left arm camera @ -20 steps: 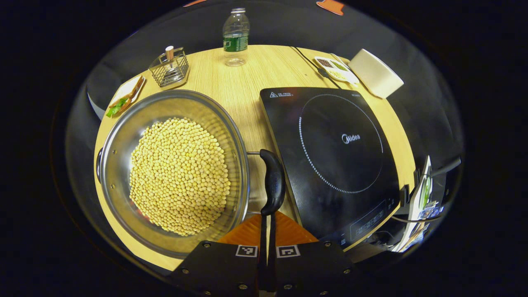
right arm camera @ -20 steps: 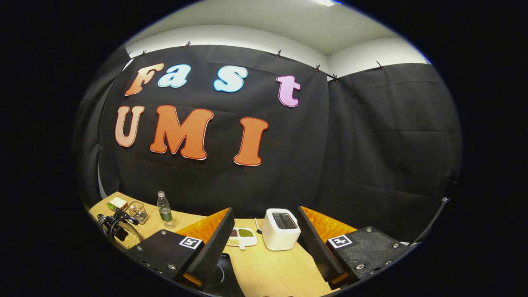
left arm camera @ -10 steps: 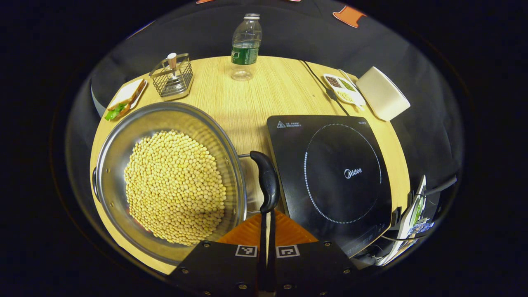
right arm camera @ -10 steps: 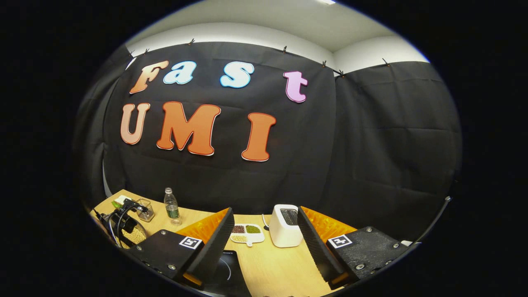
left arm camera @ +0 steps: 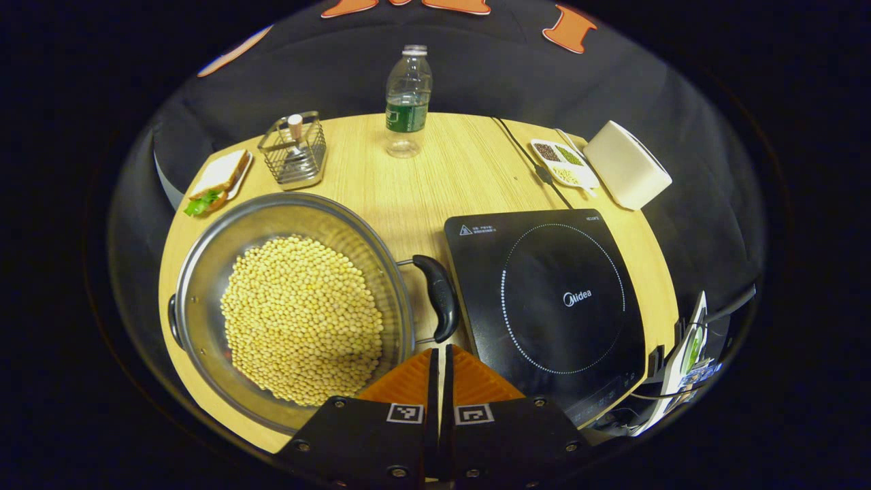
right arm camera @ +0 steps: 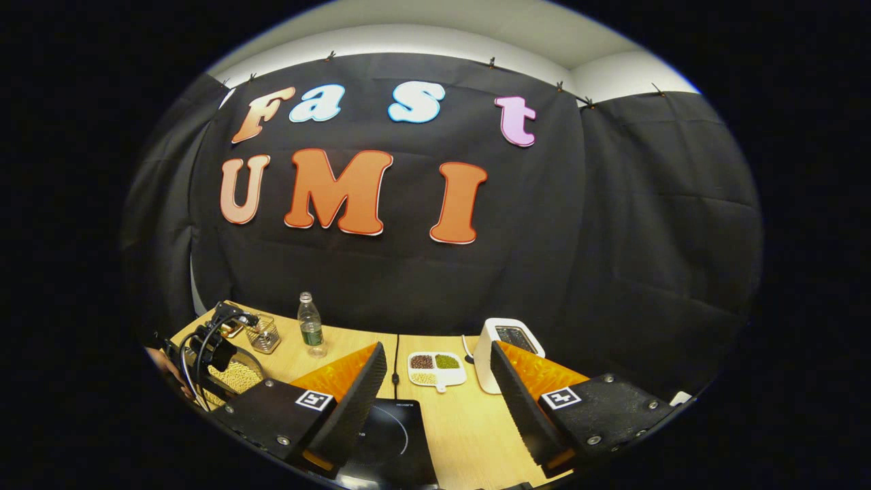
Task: First push the handle of the pot to place it horizontally, then grasp the pot with both hands and set it on the induction cooktop.
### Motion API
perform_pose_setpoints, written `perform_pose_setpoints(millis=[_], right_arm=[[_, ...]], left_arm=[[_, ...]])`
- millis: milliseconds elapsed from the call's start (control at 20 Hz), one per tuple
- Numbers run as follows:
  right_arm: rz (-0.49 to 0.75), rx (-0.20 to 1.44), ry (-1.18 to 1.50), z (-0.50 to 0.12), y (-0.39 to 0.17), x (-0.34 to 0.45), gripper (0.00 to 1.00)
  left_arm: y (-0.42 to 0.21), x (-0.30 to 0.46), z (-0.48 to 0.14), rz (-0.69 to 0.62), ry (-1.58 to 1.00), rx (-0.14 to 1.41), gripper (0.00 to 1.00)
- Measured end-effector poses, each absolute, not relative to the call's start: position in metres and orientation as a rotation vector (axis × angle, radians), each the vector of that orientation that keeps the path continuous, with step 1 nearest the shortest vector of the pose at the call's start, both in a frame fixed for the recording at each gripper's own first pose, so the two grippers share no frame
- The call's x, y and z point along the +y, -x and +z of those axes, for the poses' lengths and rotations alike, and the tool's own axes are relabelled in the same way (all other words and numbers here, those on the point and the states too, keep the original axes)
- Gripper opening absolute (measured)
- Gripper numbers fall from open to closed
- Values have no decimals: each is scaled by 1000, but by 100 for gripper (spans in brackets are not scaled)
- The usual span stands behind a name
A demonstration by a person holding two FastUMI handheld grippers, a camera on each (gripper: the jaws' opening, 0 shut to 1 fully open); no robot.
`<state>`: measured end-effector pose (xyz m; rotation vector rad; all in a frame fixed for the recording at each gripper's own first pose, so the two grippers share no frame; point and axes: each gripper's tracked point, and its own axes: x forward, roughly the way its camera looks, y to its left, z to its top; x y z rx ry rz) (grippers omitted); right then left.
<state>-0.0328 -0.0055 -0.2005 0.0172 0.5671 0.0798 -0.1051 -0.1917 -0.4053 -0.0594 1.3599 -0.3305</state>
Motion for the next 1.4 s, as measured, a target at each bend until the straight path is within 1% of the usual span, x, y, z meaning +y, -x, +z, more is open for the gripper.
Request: perform_pose_setpoints(millis=[50,200,250,300,500,550,600,650,750,800,850,950,1000,1050,1100,1250,1400], right_arm=[[107,581,-29,-203,32,6,95],[193,624,-58,-213,33,41,95],[220,642,-66,-218,33,53,96],[242,673,-81,-226,34,65,95],[348,828,-225,-258,45,130,96],[359,865,-238,-268,47,143,96],[367,892,-246,-278,49,155,98],[385,926,-248,-287,52,170,96],[430,998,-258,-302,63,201,95],[450,1031,-260,-307,70,215,95],[469,1057,-259,-312,76,227,95],[497,1101,-254,-323,83,254,95],[503,1129,-249,-329,87,263,94],[510,1152,-247,-336,90,272,94],[515,1174,-244,-342,97,280,95],[525,1220,-226,-356,105,303,95],[503,1281,-204,-373,115,312,94]], left_arm=[[105,-186,-400,-313,67,1354,2],[100,-148,-388,-222,78,1317,2],[100,-134,-383,-197,82,1305,0],[99,-121,-381,-174,89,1294,2],[104,-62,-371,-64,115,1267,2],[108,-49,-370,-37,127,1269,2],[113,-38,-372,-23,149,1281,1],[118,-29,-371,-8,169,1290,15],[124,-7,-371,28,183,1290,43],[125,3,-369,32,175,1280,51],[123,15,-369,46,157,1261,67],[120,42,-368,78,128,1234,70],[118,52,-365,89,121,1207,80],[114,62,-367,93,113,1193,94],[115,71,-368,90,108,1193,90],[113,86,-378,66,90,1203,90],[103,99,-388,46,76,1201,90]])
